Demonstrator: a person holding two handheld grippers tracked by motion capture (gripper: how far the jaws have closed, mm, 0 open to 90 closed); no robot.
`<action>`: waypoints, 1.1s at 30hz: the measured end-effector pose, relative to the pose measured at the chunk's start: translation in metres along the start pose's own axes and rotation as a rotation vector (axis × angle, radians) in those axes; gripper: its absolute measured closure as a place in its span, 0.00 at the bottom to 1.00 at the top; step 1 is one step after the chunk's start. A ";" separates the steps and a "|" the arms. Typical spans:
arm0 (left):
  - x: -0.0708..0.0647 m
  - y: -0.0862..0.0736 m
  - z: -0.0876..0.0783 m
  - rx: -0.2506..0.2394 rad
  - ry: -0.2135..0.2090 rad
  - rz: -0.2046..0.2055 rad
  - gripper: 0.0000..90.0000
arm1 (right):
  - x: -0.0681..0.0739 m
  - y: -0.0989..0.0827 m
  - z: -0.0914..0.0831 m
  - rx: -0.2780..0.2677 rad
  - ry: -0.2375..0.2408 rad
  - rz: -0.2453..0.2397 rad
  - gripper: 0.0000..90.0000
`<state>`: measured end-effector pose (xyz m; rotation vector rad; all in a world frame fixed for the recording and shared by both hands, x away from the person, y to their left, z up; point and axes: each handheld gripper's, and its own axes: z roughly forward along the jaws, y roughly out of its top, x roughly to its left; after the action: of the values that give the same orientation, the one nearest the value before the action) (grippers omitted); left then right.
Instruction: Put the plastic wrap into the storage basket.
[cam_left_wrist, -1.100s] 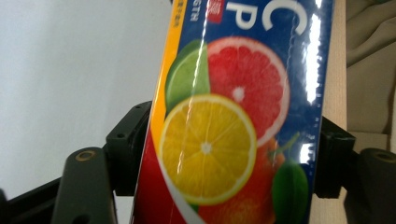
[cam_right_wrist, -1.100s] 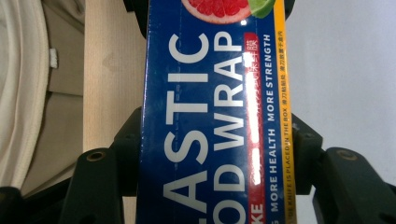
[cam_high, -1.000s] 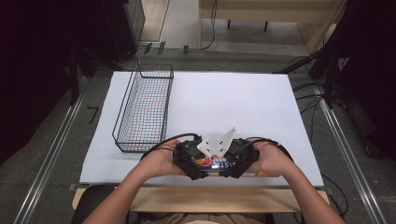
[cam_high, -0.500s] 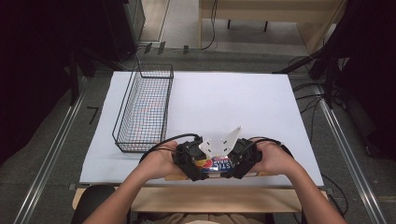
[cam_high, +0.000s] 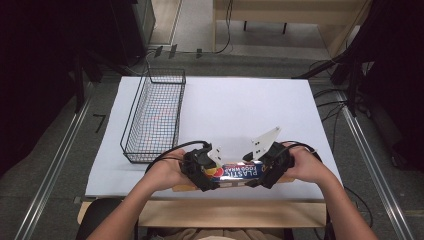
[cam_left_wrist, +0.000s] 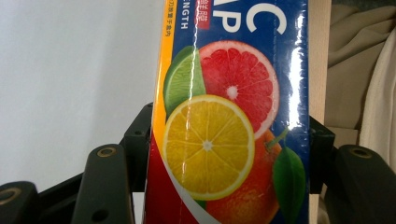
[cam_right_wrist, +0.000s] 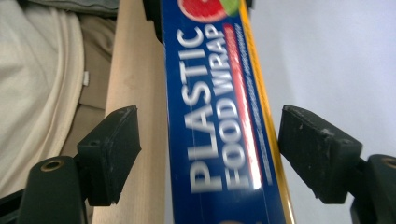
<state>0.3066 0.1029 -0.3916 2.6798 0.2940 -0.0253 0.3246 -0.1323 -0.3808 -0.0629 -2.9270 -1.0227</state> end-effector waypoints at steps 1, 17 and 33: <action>0.001 -0.001 -0.001 -0.003 -0.012 -0.015 0.44 | -0.001 -0.002 -0.002 -0.008 -0.007 0.002 0.24; 0.008 -0.009 -0.021 -0.006 0.038 -0.061 0.44 | -0.012 -0.026 -0.031 -0.082 -0.163 0.059 0.24; 0.014 -0.018 -0.036 -0.012 0.064 -0.098 0.44 | -0.023 -0.057 -0.056 -0.128 -0.273 0.145 0.22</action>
<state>0.3151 0.1368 -0.3676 2.6560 0.4443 0.0320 0.3460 -0.2122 -0.3731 -0.4452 -3.0287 -1.2671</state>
